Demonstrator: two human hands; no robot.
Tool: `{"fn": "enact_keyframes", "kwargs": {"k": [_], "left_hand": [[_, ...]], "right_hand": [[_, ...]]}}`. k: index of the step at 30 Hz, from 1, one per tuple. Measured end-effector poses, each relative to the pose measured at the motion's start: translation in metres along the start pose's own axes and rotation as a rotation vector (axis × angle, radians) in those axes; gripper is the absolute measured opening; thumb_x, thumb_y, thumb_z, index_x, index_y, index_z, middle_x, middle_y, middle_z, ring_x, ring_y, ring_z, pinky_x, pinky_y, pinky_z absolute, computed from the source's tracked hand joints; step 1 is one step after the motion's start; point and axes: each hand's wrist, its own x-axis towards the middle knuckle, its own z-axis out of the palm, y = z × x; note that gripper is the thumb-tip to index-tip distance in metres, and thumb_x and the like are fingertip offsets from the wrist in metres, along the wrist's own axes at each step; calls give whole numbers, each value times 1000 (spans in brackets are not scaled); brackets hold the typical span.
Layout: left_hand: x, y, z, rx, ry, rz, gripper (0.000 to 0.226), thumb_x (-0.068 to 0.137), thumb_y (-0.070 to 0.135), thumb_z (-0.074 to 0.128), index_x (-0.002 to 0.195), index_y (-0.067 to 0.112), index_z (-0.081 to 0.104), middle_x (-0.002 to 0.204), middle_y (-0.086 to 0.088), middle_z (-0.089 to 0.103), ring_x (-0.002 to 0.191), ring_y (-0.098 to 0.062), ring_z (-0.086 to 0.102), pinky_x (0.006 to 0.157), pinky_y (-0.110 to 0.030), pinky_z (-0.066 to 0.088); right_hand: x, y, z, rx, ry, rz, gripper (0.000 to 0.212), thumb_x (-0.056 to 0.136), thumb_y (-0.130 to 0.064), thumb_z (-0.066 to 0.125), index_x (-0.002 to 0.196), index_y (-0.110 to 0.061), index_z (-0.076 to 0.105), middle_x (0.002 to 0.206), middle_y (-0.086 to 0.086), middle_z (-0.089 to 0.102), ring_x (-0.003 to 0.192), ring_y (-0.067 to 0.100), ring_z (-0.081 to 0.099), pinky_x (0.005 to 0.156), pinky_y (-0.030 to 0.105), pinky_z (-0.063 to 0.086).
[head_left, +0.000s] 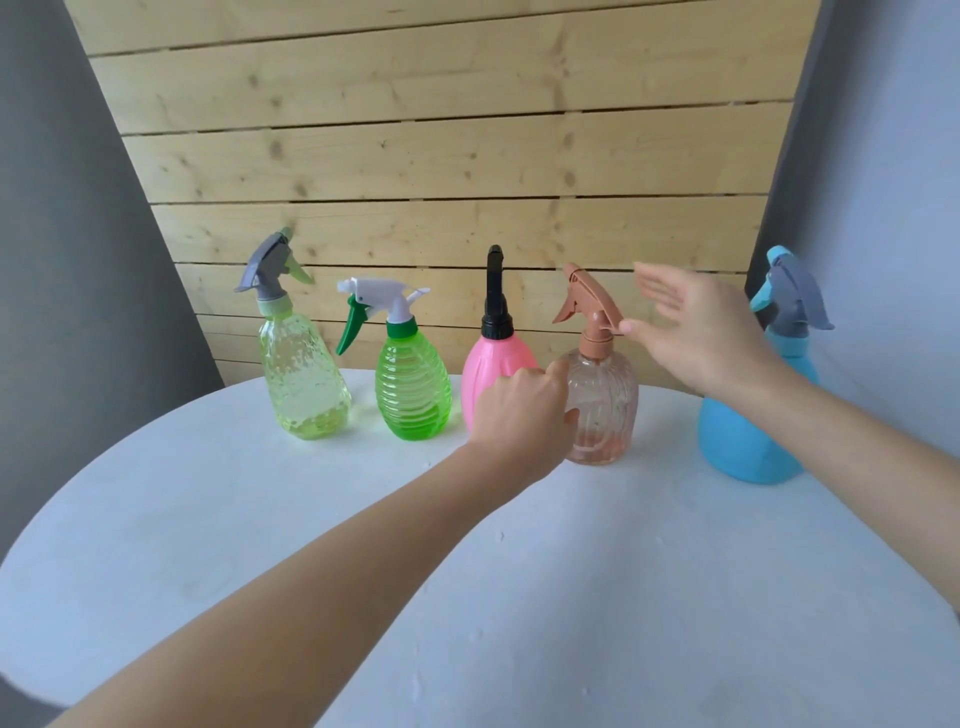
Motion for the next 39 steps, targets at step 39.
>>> {"fn": "enact_keyframes", "kwargs": {"k": [39], "left_hand": [[-83,42,-69,-496,-96,14,103,65,64,73,147,32,19,146,7,31,129,-11,36,99,-30,38]], "right_hand": [[-98,-59,-89,-109,296,-181,40,83,4,64,119,-13,67,104,9,68,89,23,58,78,17,40]]}}
